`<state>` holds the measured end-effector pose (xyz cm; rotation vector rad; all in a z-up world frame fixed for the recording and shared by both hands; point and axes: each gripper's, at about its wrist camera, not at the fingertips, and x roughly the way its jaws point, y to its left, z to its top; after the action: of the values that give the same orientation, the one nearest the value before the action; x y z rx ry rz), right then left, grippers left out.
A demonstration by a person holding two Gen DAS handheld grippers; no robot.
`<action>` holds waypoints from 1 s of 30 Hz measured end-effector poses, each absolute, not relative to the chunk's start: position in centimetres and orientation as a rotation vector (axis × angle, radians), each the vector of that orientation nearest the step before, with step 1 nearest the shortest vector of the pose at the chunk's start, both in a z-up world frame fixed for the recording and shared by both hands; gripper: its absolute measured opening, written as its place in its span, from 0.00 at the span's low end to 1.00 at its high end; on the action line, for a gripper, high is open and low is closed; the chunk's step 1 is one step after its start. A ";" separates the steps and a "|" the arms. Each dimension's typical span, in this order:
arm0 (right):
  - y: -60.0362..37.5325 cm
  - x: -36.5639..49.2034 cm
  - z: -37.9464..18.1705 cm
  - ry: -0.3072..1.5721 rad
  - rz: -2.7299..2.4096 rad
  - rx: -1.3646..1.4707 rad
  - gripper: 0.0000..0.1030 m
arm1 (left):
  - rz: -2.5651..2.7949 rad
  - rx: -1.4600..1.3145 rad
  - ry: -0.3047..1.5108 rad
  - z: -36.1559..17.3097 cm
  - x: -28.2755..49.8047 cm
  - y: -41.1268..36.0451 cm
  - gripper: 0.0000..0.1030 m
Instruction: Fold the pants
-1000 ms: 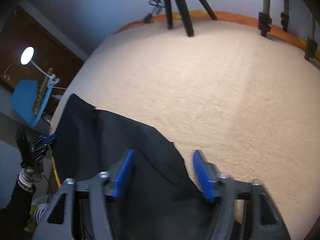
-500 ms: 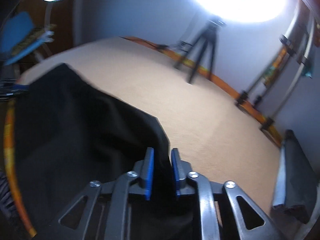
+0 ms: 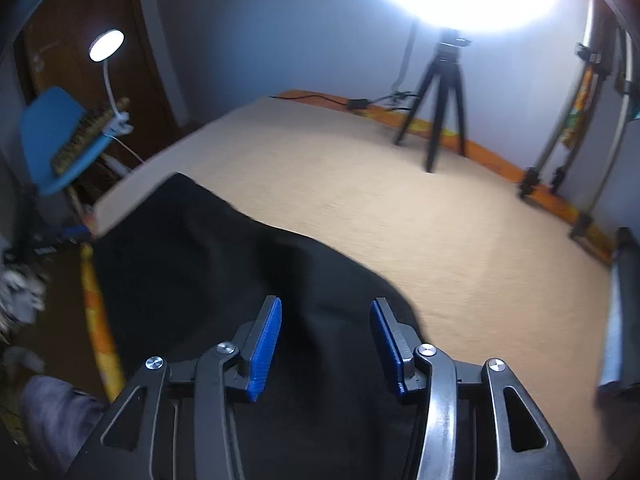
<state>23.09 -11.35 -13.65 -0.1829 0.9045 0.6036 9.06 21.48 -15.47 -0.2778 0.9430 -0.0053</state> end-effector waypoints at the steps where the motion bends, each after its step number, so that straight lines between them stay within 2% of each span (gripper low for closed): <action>1: -10.5 23.0 -13.4 0.918 0.635 -0.158 0.48 | -0.008 -0.286 0.944 -15.6 8.9 21.2 0.38; 6: -5.8 22.9 -12.6 0.968 0.732 -0.105 0.52 | -0.041 -0.342 0.928 -16.2 8.2 20.8 0.39; 15: 5.9 23.2 -12.7 1.045 0.831 -0.174 0.55 | -0.041 -0.404 0.896 -17.2 8.3 21.1 0.39; 22: 14.2 24.0 -15.3 1.161 0.895 -0.164 0.56 | -0.048 -0.443 0.861 -17.3 8.0 21.4 0.39; 25: 18.0 24.6 -16.9 1.224 0.897 -0.161 0.56 | -0.067 -0.470 0.846 -17.5 8.0 21.4 0.34; 30: 22.8 25.4 -19.6 1.300 0.869 -0.193 0.56 | -0.072 -0.453 0.825 -17.5 7.8 21.3 0.33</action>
<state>25.37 22.81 -19.64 -0.1932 1.3004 0.8691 7.84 21.29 -17.50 -0.4529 0.8252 -0.0725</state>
